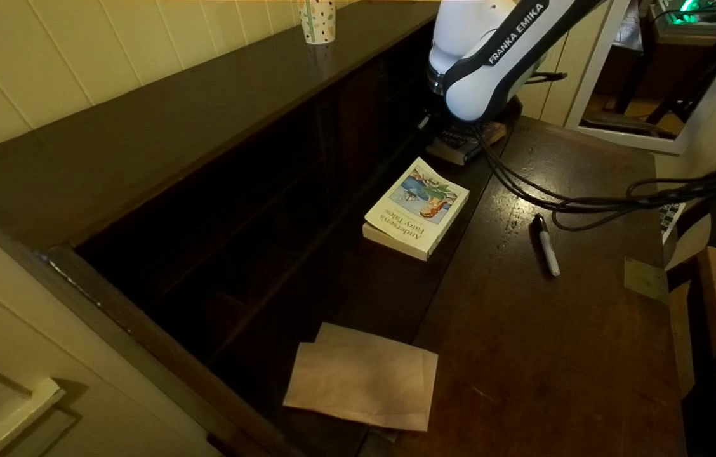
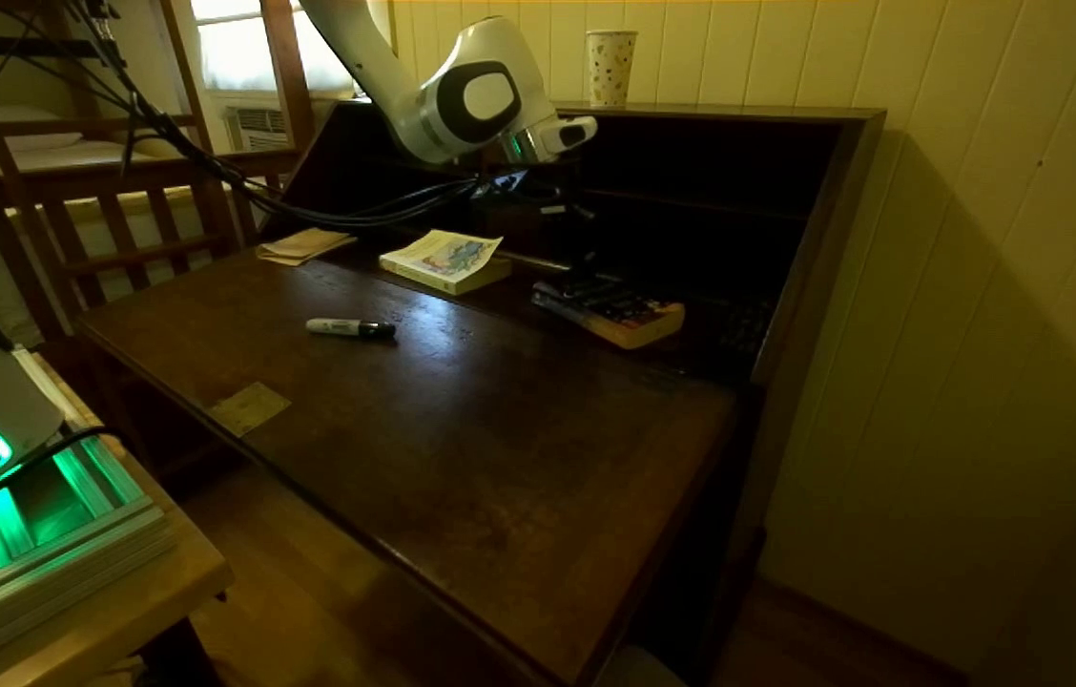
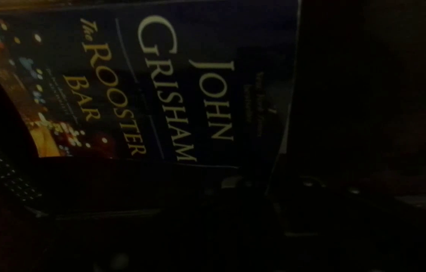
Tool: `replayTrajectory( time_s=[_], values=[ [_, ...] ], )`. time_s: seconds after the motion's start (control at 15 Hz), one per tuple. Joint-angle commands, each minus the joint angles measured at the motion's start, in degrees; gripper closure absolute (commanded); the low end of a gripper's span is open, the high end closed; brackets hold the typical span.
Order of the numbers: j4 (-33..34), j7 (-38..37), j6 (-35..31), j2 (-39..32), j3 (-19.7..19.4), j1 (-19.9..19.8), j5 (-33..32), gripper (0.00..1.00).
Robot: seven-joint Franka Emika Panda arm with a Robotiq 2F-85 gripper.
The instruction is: Put the blue book on top of the white book.
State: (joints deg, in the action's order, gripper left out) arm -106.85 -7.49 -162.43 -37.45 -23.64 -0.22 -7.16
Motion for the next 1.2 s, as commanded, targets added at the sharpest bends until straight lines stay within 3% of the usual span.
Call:
replayTrajectory(
  time_s=[0.0, 0.53, 1.13],
  values=[
    [2.48, -4.64, 5.33, -1.80, -1.91, 1.53, -2.11, 0.97],
    [4.06, -3.40, 18.66, 4.16, 1.21, -0.24, -2.68, 0.96],
    [3.77, -5.27, 25.86, 11.14, 5.38, -0.62, -2.38, 0.96]
  ],
)
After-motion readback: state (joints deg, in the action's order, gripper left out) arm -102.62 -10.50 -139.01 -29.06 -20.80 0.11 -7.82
